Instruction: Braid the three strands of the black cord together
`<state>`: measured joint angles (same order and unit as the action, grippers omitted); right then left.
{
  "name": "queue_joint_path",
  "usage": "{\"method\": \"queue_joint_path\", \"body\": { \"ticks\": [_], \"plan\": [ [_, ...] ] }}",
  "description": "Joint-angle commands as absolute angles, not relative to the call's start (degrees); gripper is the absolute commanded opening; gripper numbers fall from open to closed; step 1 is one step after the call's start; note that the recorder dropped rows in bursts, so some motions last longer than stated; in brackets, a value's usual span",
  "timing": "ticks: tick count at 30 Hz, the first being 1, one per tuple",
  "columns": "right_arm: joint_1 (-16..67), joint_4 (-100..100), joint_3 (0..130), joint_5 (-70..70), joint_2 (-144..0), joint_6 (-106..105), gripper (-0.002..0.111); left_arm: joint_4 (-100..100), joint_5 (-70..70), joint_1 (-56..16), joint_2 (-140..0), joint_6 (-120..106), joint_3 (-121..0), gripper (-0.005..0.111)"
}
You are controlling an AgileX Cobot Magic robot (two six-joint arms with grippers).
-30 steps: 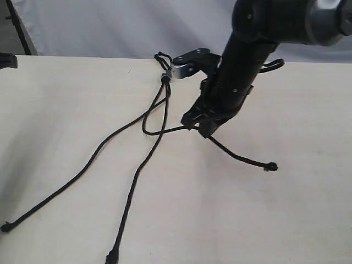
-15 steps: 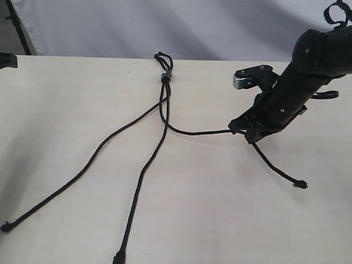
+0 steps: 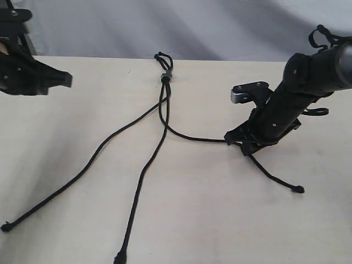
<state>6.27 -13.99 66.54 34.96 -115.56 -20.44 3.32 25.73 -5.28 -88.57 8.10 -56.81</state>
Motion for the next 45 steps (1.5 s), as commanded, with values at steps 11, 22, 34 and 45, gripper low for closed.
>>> {"method": "queue_joint_path", "body": {
  "ticks": [11,22,34,45],
  "plan": [
    [5.79,-13.67,66.57,36.56,-115.97,-19.29,0.067,0.81,27.91,-30.21,-90.4,7.67,-56.45,0.014],
    [5.79,-13.67,66.57,36.79,-115.97,-19.29,0.067,0.81,28.56,-33.42,-102.88,7.67,-56.45,0.049],
    [5.79,-13.67,66.57,36.56,-115.97,-19.72,0.067,0.64,28.13,-33.54,-110.2,7.67,-56.45,0.049],
    [5.79,-13.67,66.57,36.41,-115.97,-19.71,0.067,0.85,30.23,-34.34,-111.98,5.92,-56.45,0.001]
  ]
}}
